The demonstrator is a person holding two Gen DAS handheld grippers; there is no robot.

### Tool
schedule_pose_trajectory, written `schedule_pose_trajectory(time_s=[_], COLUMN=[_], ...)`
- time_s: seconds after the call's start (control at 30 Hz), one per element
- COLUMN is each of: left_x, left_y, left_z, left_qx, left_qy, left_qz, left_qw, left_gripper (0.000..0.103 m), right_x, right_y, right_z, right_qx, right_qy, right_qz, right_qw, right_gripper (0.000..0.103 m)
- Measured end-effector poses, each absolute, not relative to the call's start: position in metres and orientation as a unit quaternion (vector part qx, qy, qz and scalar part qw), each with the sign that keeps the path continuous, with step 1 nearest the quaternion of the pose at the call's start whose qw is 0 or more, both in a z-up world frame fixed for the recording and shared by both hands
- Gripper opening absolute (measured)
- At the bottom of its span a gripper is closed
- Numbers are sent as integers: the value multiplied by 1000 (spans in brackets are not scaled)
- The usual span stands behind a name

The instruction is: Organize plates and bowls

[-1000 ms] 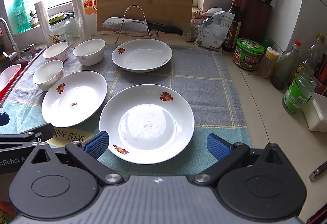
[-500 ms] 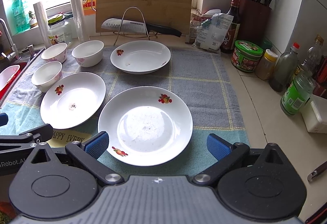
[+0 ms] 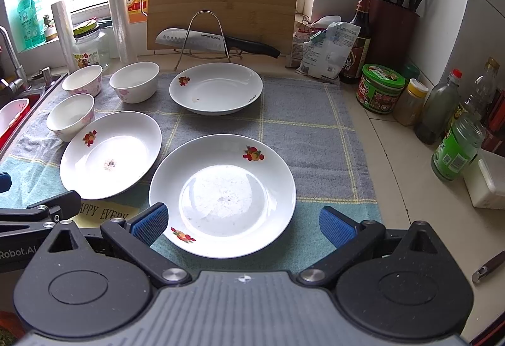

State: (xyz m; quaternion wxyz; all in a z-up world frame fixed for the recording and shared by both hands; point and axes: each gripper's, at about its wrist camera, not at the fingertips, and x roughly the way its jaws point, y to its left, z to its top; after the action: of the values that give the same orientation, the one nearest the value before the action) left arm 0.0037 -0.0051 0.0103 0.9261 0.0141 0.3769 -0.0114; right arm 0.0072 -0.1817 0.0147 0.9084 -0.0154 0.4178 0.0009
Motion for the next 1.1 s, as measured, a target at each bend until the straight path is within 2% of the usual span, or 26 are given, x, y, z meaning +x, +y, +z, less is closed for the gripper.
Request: schedule_pose_trajectory(time_s=[1.1], left_x=[11], left_y=[-5], left_z=[7], left_qx=[16], left_qy=[370], left_qz=[-43], left_qw=[928], left_gripper=[102], right_x=[13], right_y=[-180], right_z=[15], right_qx=[-23], right_qy=[405], right_qz=[-3], right_qw=[914], right_gripper=[103])
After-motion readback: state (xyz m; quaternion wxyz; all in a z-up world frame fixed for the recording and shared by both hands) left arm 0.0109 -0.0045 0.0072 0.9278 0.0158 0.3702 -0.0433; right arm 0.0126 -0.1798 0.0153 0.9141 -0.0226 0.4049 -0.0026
